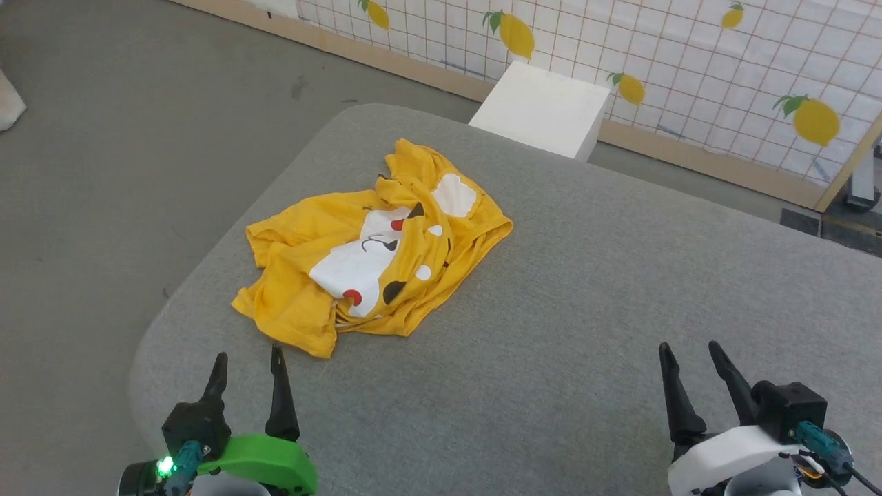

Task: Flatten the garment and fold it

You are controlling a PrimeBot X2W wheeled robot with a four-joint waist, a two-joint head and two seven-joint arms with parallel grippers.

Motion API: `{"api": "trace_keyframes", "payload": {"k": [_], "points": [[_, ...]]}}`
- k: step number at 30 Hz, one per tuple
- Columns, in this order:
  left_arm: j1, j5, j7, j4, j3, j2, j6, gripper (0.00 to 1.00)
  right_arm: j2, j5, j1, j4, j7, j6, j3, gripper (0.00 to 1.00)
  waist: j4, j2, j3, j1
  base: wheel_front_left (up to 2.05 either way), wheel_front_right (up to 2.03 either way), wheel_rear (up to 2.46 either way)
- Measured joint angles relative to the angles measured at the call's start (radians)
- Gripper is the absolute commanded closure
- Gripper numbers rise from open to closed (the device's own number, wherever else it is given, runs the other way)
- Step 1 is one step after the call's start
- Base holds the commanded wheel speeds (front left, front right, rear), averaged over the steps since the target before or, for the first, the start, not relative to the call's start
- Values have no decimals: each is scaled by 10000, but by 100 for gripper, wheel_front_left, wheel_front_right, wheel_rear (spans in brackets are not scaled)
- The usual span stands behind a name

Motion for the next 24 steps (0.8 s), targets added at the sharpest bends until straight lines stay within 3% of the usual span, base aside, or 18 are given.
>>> {"api": "trace_keyframes", "payload": {"k": [7,12,15,17,24], "points": [[-174,-123,-94,412,-107,59,-109,0,6,0,4,176,-161,0,4,0,144,0,74,0,0,0,0],[-1266,-546,426,823,-167,167,-328,0,8,-6,4,228,-161,0,-69,0,203,0,240,0,0,0,0],[-2313,-1250,1384,1469,-40,184,-489,0,8,-109,4,196,-155,0,-111,0,210,0,415,0,0,0,0],[-4459,-1931,3095,2961,194,332,-391,0,13,-483,-12,-90,98,0,-234,0,76,0,890,1,0,0,0],[-6333,-2633,5315,4920,251,376,-151,0,19,-878,-50,-721,514,0,-376,0,-464,0,1562,1,0,0,0]]}}
